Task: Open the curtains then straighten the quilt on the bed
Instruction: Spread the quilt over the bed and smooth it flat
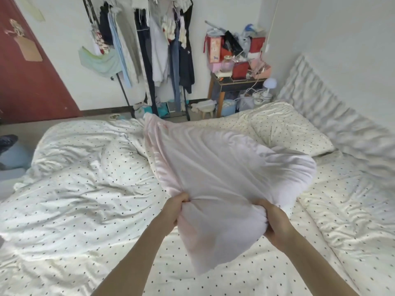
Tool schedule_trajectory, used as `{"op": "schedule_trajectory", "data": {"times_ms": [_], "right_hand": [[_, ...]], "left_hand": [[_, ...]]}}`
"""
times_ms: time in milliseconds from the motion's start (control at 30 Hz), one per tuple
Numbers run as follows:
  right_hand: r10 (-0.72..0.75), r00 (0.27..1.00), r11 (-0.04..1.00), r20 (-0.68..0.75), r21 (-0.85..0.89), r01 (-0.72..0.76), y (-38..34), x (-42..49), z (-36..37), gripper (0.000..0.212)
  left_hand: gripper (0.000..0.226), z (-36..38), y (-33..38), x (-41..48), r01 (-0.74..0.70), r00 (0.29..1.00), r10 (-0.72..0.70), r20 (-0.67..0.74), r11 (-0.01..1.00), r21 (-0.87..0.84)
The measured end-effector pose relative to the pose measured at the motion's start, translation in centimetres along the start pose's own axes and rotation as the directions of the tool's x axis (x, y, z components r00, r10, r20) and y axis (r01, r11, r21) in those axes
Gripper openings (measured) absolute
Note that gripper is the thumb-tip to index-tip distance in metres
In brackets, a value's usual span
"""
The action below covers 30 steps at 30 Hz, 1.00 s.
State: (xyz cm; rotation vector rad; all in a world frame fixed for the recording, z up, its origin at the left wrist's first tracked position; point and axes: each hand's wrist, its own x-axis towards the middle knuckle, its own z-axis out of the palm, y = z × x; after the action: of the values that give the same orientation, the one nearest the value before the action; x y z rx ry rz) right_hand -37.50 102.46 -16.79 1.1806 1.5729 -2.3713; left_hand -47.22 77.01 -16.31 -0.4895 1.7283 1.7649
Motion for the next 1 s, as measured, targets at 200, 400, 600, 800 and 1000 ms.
{"op": "schedule_trajectory", "data": {"times_ms": [200,400,600,800,1000], "right_hand": [[0.045,0.999,0.99,0.029,0.133,-0.048,-0.1,-4.1,-2.2,0.031],[-0.076,0.993,0.985,0.088,0.163,0.061,-5.4,-4.0,-5.5,0.032],[-0.641,0.76,0.65,0.108,-0.451,0.612,-9.4,0.4,-13.7,0.072],[-0.843,0.536,0.345,0.036,-0.728,0.592,-14.6,6.7,-20.1,0.119],[-0.628,0.778,0.551,-0.017,-0.716,0.429,-22.6,9.8,-20.3,0.031]], "left_hand": [[0.019,2.8,3.1,-3.4,-0.107,0.994,0.108,0.034,0.994,-0.035],[0.025,9.5,7.3,-3.7,-0.174,0.978,0.181,0.103,0.982,-0.071],[0.027,20.9,10.2,-2.9,-0.251,0.963,0.263,0.061,0.954,-0.164],[0.026,31.9,12.2,-1.5,-0.264,0.962,0.271,0.03,0.955,-0.135],[0.044,36.4,13.3,-0.2,-0.329,0.943,0.331,0.037,0.943,-0.047]]}}
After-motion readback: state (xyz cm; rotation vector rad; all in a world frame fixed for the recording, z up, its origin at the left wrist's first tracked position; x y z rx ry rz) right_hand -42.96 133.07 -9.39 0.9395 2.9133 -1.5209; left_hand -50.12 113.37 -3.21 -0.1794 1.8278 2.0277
